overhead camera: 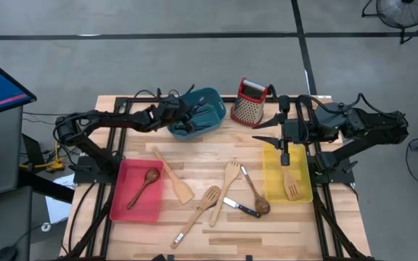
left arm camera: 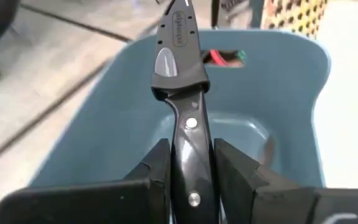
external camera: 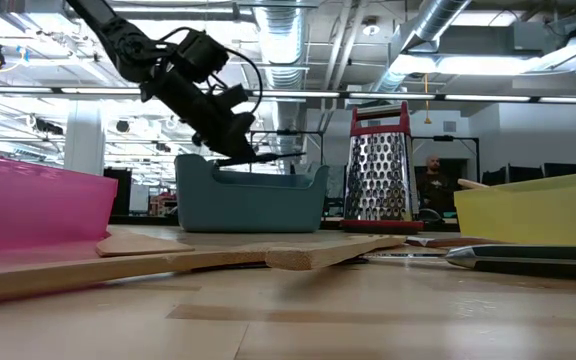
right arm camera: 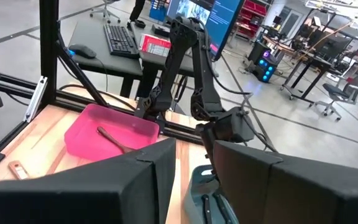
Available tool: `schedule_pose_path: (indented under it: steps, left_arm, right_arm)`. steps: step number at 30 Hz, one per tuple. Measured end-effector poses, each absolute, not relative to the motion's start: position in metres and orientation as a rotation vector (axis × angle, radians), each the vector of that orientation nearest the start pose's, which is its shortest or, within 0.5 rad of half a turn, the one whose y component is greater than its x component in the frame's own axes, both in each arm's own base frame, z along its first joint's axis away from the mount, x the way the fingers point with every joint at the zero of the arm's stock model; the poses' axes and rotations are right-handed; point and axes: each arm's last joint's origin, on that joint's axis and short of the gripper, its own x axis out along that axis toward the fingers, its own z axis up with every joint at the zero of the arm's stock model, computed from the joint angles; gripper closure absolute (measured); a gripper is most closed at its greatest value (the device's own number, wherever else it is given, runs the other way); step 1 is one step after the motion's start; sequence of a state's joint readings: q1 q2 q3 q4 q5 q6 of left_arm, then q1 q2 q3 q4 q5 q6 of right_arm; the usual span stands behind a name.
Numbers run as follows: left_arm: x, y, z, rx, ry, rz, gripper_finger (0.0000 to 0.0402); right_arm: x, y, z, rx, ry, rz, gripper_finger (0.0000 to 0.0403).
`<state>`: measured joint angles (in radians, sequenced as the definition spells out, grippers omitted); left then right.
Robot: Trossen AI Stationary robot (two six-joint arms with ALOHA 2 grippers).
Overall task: Pick & Place Kitchen Items
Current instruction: Put the black table knife into the blue bin
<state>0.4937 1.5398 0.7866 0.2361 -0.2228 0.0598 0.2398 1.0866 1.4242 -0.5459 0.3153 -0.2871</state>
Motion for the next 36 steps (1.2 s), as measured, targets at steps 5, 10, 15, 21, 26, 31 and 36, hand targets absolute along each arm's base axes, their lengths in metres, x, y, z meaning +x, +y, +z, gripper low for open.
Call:
schedule_pose_path:
  steps: [5, 10, 15, 21, 26, 31, 36]
  left_arm:
    - [0.272, 0.155, 0.194, -0.049, 0.641, 0.65, 0.0332]
    - [0.271, 0.153, 0.19, -0.072, 0.676, 0.634, 0.0332]
    - [0.27, 0.155, 0.191, -0.097, 0.667, 0.643, 0.0332]
    - [0.264, 0.164, 0.191, -0.18, 0.641, 0.702, 0.0332]
    - [0.262, 0.164, 0.188, -0.203, 0.671, 0.685, 0.0332]
    - [0.262, 0.159, 0.185, -0.224, 0.688, 0.659, 0.0332]
    - [0.263, 0.16, 0.182, -0.261, 0.68, 0.673, 0.0332]
  right_arm:
    - [0.198, 0.039, 0.455, -0.343, 0.21, -0.046, 0.0281]
    - [0.198, 0.039, 0.455, -0.353, 0.21, -0.045, 0.0281]
    - [0.198, 0.038, 0.455, -0.353, 0.21, -0.048, 0.0281]
    - [0.199, 0.035, 0.455, -0.343, 0.213, -0.067, 0.0281]
    - [0.199, 0.033, 0.455, -0.34, 0.215, -0.077, 0.0281]
    - [0.199, 0.032, 0.455, -0.34, 0.215, -0.079, 0.0281]
    - [0.199, 0.032, 0.455, -0.34, 0.215, -0.079, 0.0281]
